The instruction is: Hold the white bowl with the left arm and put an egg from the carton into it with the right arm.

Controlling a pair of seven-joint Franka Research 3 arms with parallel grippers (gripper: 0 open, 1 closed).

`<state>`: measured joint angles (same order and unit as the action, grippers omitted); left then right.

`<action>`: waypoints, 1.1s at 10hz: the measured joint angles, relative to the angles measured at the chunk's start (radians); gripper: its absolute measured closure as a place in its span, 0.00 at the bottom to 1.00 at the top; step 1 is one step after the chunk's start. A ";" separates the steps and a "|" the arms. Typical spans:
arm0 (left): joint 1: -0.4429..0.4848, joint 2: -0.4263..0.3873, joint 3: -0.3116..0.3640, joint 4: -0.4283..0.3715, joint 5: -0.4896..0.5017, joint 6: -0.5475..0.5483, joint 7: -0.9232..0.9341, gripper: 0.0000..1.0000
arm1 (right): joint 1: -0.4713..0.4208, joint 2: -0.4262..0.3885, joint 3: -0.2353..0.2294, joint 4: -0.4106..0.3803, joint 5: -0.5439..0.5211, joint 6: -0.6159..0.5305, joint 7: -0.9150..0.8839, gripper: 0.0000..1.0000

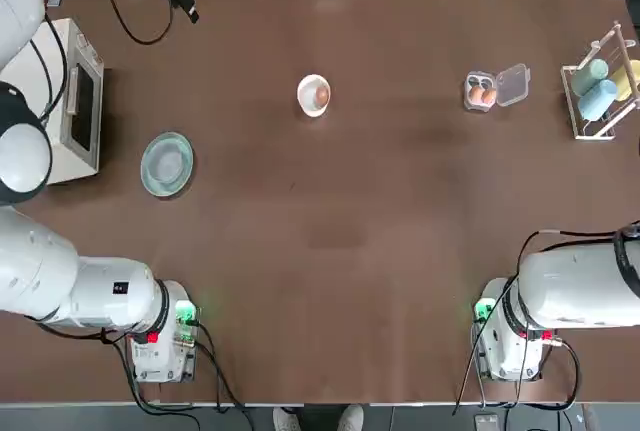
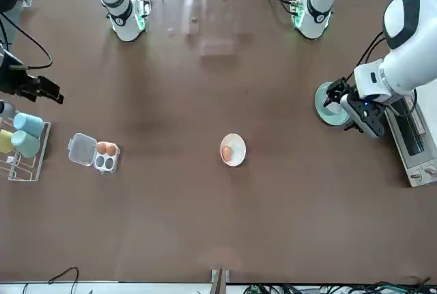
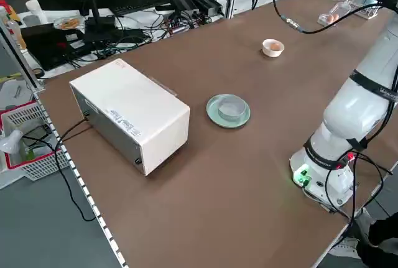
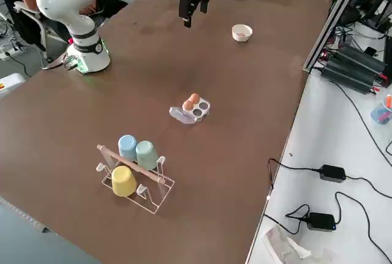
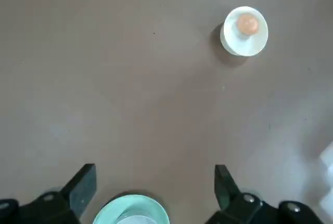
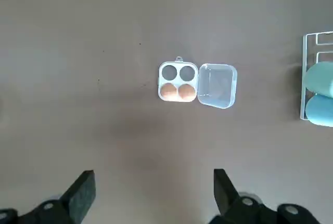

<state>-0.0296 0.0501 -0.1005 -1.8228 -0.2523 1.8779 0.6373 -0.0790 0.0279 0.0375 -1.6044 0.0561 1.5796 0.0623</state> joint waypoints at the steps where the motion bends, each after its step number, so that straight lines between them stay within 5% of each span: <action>1: 0.002 -0.001 -0.001 -0.001 0.000 -0.001 -0.016 0.00 | 0.000 0.000 0.000 0.000 0.000 0.002 0.006 0.00; 7: 0.063 -0.045 -0.039 -0.047 0.008 0.008 -0.198 0.00 | 0.001 -0.002 0.002 0.000 0.000 0.008 0.008 0.00; 11: 0.062 -0.131 -0.069 0.006 0.103 -0.122 -0.551 0.00 | 0.001 -0.002 0.002 0.000 0.000 0.007 0.012 0.00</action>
<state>0.0326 -0.0809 -0.1699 -1.8164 -0.1491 1.7562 0.0858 -0.0782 0.0256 0.0397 -1.6045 0.0561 1.5863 0.0745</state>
